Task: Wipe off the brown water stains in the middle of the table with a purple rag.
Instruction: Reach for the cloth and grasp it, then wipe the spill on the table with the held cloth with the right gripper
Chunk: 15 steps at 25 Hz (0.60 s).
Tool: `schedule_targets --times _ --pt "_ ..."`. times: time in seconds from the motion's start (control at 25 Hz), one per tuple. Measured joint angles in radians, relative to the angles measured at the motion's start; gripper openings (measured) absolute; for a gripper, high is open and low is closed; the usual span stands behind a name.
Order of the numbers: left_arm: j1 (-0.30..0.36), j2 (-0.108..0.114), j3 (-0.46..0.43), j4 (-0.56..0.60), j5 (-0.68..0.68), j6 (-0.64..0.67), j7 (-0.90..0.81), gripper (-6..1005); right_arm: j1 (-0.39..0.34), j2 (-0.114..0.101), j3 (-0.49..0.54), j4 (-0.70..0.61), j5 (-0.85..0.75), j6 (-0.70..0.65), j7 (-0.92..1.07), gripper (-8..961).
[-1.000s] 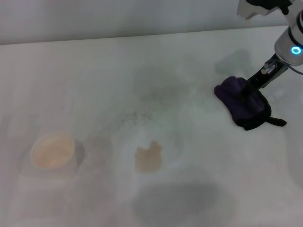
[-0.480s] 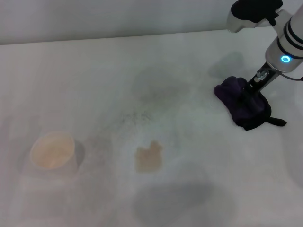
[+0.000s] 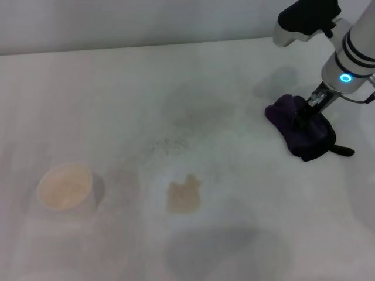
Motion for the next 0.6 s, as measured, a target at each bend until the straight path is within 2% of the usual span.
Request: schedule_targets --times 0.2,0.44,0.52,0.6 --pt "0.003 0.0 0.0 0.0 0.001 -0.002 0.0 891 0.007 0.001 -0.002 0.011 0.001 -0.014 0.0 417" --pt "0.004 0.0 0.0 -0.001 -0.002 -0.001 0.0 890 0.009 0.001 -0.009 0.02 0.001 -0.013 0.001 403" --pt "0.003 0.0 0.0 0.0 -0.002 0.0 0.0 891 0.009 0.002 -0.01 0.023 0.001 -0.016 0.003 235" --pt "0.001 0.0 0.0 -0.001 -0.002 0.0 0.0 891 0.006 0.003 -0.01 0.025 0.002 -0.017 0.005 185"
